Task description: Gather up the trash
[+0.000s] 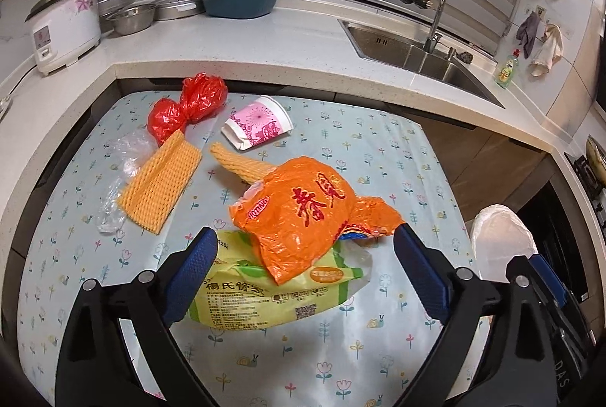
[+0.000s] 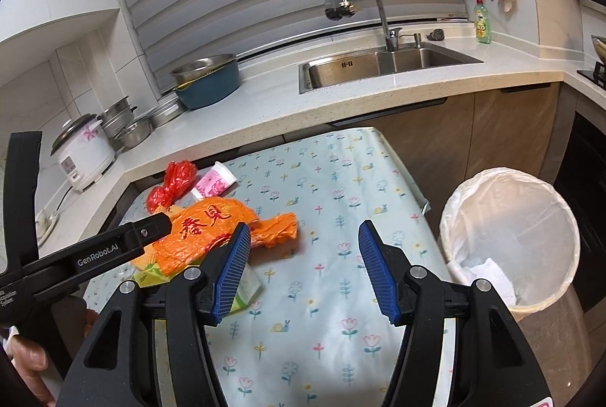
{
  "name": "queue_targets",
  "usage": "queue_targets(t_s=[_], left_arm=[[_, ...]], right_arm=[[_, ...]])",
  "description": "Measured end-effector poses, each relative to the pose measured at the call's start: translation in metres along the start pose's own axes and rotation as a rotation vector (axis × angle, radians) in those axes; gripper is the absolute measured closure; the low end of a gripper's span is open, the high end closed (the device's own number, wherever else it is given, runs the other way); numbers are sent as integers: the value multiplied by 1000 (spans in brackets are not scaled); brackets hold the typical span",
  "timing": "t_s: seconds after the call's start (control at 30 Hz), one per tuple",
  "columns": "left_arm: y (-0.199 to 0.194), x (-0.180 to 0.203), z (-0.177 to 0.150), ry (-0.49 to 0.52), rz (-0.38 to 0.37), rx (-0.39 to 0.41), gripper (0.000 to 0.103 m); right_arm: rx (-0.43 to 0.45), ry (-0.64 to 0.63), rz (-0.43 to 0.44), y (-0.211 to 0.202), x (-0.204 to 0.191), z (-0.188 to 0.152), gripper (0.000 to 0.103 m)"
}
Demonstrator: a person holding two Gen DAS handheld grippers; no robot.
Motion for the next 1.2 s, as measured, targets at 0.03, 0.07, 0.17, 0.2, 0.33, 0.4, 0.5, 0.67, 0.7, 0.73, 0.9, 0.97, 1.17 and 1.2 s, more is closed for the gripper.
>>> queue_targets(t_s=[0.03,0.07,0.17,0.2,0.33,0.4,0.5,0.67,0.7,0.73,0.9,0.97,1.17,1.2], left_arm=[[2,-3,0,-4,2,-5,13],[5,-7,0,-8,5,-11,13],[15,-15,-1,-16,13,-31,13],[18,-17,-1,-18,15,-37,13],[33,-26,-1,-30,22,-61,13],[40,-29,0,-33,22,-70,13],[50,-33,0,-38,17,-83,13],[66,-35,2,-35,5,-109,14],[68,-34,3,-31,4,-111,14],[71,-34,3,-28,-2,-113,16],[80,-30,2,-19,-33,-136,35],[82,-28,1,-14,-47,-143,42],[82,-22,0,-1,-84,-146,65],[81,-21,0,2,-90,-144,67]], right_arm=[[-6,-2,3,3,-3,-1,45],[-11,-5,4,6,-6,-2,45],[-25,-14,7,15,-14,-6,45],[-30,-15,9,18,-16,-7,45],[-56,-8,18,34,-23,-11,45],[-71,0,25,43,-26,-12,45],[-95,18,39,59,-28,-13,45],[-124,48,55,80,-31,-14,45],[-130,56,58,84,-32,-14,45],[-137,65,61,90,-32,-13,45],[-175,100,77,114,-32,-16,45],[-195,117,85,122,-31,-19,45],[-253,164,121,142,-30,-31,47],[-258,169,129,144,-31,-32,49]])
Point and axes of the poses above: each gripper's, at about its wrist camera, not at the fingertips, and y roughly the way its jaws point, x to its right, z to its top, the point moved 8 cm from there along y, roughly the way its jaws point, and after that the axes turned 6 degrees about -z, right-handed, at the moved point
